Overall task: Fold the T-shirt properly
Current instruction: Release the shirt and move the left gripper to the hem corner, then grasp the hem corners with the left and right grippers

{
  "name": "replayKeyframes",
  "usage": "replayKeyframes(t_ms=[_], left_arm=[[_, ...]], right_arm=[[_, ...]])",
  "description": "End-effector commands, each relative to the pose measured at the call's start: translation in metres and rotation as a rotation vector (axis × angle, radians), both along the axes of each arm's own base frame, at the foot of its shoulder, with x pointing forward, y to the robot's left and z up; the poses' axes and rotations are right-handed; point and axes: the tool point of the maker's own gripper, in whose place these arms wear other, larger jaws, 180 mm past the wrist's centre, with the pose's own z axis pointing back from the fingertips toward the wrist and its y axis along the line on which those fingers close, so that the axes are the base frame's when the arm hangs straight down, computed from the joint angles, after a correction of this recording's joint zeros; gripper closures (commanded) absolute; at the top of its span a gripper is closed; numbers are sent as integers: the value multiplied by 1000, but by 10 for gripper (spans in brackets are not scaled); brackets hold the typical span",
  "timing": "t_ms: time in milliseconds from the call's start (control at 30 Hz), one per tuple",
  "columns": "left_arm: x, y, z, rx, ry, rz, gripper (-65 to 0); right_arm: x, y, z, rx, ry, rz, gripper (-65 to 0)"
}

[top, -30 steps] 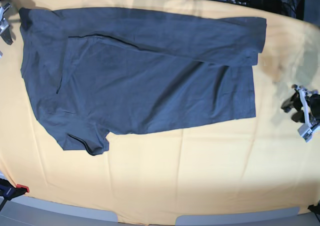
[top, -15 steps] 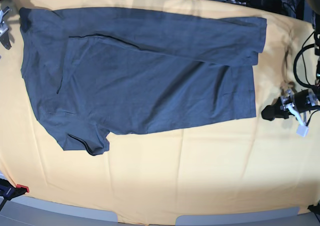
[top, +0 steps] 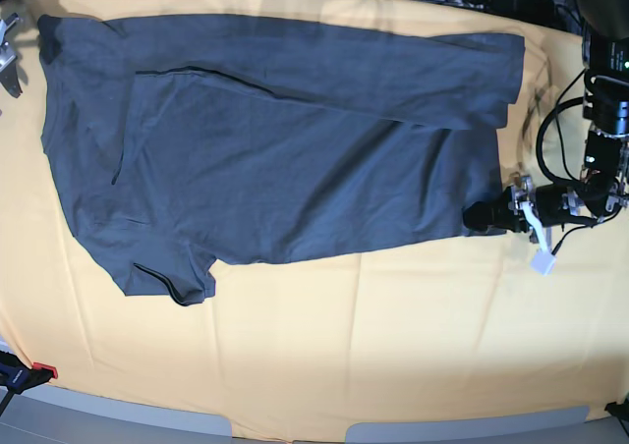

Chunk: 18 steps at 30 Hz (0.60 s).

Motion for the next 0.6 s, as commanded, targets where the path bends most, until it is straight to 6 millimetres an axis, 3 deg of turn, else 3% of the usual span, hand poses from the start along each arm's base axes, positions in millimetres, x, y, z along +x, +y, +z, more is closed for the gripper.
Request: replayKeyframes(t_ms=[0,33,200,300,433,567], left_arm=[[-1,8,0,32,18,0,-44],[2,9,1,34,8,8,0],[23,23,7,130,-69,44,0],[48,27,29,162,-150,65,0],[74,20,59,161,-230,60,0],[90,6,76,157,-277,41,0]], right_arm=[[5,1,5,-8,-20,11,-382],[5,1,5,-8,-20,12,-382],[6,2,5,-3,-26,15,-382],[7,3,6,3,-32,20,-381],[8,5,7,11,-43,27,-382],[19,15,15,49,-108,66,-382]])
